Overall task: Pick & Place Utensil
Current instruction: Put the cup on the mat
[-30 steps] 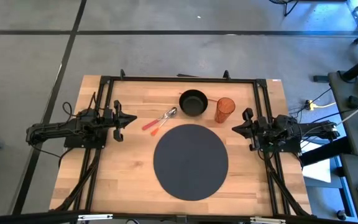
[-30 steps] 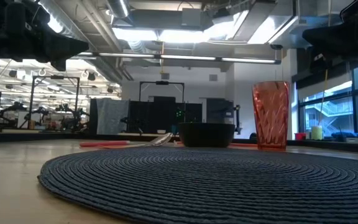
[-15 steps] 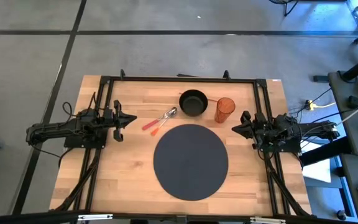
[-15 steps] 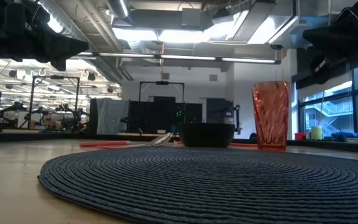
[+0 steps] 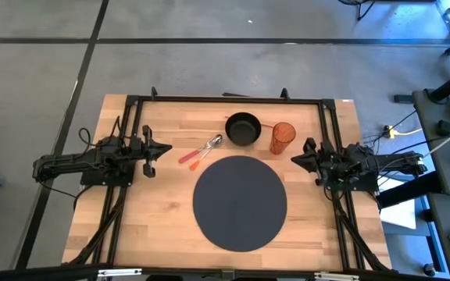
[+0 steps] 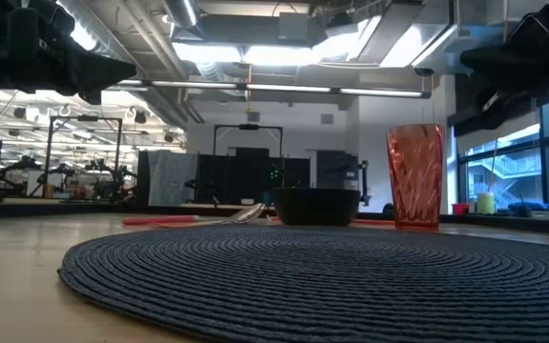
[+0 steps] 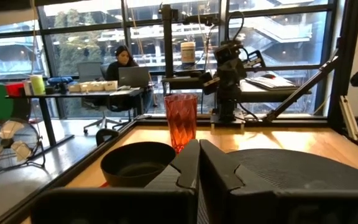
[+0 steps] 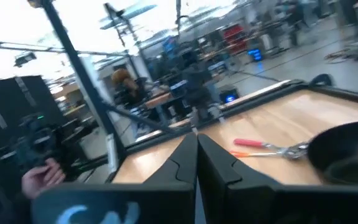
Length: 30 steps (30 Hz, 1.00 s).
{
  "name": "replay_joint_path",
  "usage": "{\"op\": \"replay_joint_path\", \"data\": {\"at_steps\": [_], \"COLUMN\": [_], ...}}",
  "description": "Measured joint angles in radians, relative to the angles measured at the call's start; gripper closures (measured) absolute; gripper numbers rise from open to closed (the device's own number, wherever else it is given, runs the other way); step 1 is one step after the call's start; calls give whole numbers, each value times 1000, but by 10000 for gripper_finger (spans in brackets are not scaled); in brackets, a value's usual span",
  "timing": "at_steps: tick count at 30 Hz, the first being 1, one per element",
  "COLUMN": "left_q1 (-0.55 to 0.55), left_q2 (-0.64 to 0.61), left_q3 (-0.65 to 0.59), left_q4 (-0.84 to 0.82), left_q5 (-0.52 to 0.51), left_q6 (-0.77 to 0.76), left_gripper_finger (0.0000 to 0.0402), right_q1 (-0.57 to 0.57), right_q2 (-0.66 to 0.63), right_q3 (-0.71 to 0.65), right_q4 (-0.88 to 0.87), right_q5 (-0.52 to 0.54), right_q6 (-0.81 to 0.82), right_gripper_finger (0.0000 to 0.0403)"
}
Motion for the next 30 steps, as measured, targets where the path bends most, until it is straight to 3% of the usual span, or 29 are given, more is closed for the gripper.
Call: {"op": "replay_joint_path", "data": {"at_steps": [2, 5, 8, 11, 17, 21, 26, 30], "left_q1": [0, 0, 0, 0, 0, 0, 0, 0], "left_q2": [0, 0, 0, 0, 0, 0, 0, 0], "left_q3": [0, 0, 0, 0, 0, 0, 0, 0], "left_q4": [0, 0, 0, 0, 0, -1, -2, -2], "left_q5": [0, 0, 0, 1, -2, -5, -5, -5], "left_q6": [14, 10, -2, -2, -2, -2, -2, -2], "left_gripper_finger": [398, 398, 398, 398, 396, 396, 396, 395], "right_q1": [0, 0, 0, 0, 0, 0, 0, 0], "right_q2": [0, 1, 23, 104, 412, 659, 958, 1100], "right_q3": [0, 31, 165, 348, 716, 964, 1265, 1358], "right_q4": [28, 79, -38, -208, -497, -764, -1254, -1508], "right_q5": [30, 34, 20, 72, 147, 279, 328, 329], "right_q6": [-16, -175, -257, -292, -421, -447, -319, -250], "right_gripper_finger": [397, 397, 397, 397, 393, 367, 325, 303]}}
